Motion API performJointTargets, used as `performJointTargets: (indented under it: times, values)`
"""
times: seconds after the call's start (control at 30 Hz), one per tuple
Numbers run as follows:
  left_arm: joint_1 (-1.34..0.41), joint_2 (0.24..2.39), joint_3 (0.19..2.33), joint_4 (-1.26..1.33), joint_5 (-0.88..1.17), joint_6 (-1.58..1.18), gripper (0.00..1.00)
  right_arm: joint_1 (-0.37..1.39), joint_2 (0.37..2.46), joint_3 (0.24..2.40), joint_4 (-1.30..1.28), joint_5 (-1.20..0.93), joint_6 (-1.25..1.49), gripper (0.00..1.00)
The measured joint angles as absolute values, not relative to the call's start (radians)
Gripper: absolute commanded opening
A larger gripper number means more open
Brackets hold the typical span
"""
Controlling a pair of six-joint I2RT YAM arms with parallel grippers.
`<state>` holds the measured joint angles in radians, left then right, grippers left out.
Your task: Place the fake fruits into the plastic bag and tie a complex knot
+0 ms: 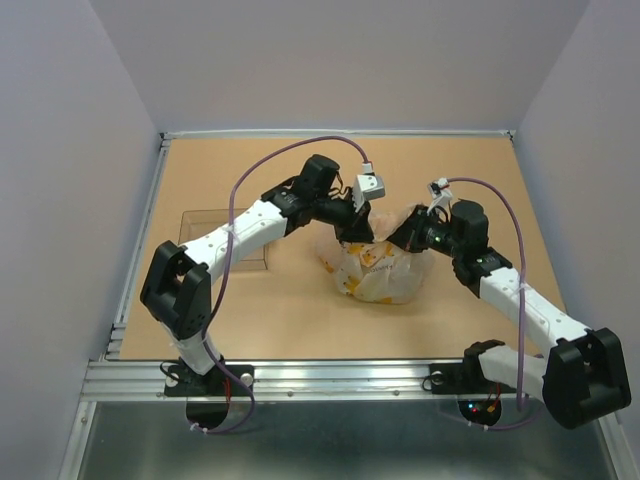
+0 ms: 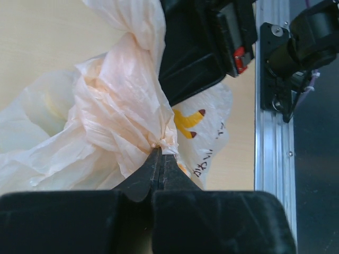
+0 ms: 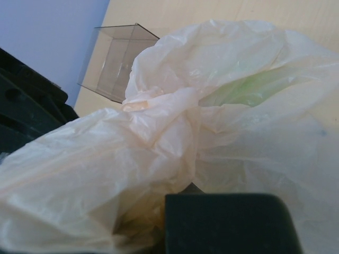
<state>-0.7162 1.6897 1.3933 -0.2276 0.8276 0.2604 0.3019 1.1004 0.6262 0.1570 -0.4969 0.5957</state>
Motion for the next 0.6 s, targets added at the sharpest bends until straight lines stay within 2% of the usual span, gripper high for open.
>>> performJointTargets:
  times: [0.37,0.6]
  values:
    - [-0.750,1.622,1.366,-0.229,0.863,0.255,0.00,0.302,1.119,0.645,0.112,-0.447,0.561,0.00]
    - [-0.779,1.743,1.392,-0.222,0.817,0.225,0.00,0.302,1.120,0.661,0.083,-0.476,0.595,0.01]
